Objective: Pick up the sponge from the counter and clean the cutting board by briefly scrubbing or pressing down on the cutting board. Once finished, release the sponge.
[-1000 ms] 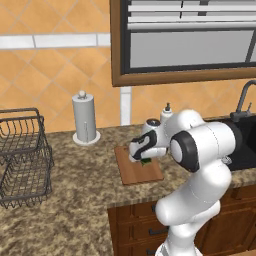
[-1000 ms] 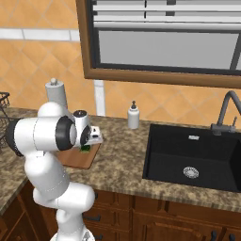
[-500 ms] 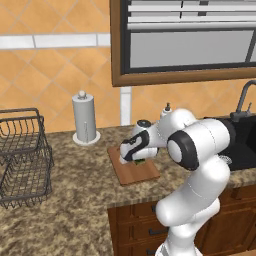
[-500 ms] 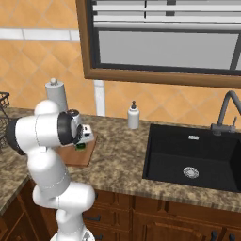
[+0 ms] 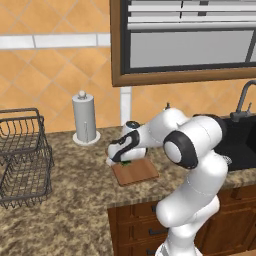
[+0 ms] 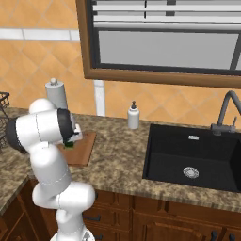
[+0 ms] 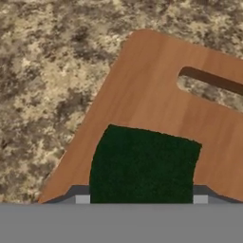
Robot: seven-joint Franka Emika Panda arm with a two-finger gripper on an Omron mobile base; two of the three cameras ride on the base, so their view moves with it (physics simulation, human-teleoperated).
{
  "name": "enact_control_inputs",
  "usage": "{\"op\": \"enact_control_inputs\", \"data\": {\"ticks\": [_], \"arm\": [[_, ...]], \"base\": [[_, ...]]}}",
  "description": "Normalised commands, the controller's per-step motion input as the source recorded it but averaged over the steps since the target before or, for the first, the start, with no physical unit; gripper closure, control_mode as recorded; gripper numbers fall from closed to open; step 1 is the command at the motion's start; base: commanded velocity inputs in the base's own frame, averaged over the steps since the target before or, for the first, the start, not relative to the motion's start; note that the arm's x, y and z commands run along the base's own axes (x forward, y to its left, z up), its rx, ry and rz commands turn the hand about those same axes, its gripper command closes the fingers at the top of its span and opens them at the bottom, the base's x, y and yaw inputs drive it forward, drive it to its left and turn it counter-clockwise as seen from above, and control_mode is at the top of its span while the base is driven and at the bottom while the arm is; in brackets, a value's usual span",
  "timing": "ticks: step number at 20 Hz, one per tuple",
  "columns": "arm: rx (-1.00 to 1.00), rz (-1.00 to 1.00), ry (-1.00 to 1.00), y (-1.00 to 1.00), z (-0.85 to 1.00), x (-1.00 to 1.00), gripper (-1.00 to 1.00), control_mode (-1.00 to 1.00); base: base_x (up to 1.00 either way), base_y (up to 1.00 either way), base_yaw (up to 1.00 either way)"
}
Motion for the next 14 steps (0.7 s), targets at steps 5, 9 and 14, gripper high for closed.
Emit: {"op": "enact_control_inputs", "data": {"ticks": [5,9,14], "arm": [[0.00,0.00,-0.10,0.50,-0.36,-0.73,1.00,-1.00],[0.00,-0.06,-0.16,0.31,-0.49,-1.00,1.00,-1.00],[0.06,0.00,-0.05,-0.10,-0.40,-0.91,1.00,-1.00]], "base": [[0.00,0.00,0.00],[0.00,0.00,0.00],[0.00,0.00,0.00]]}}
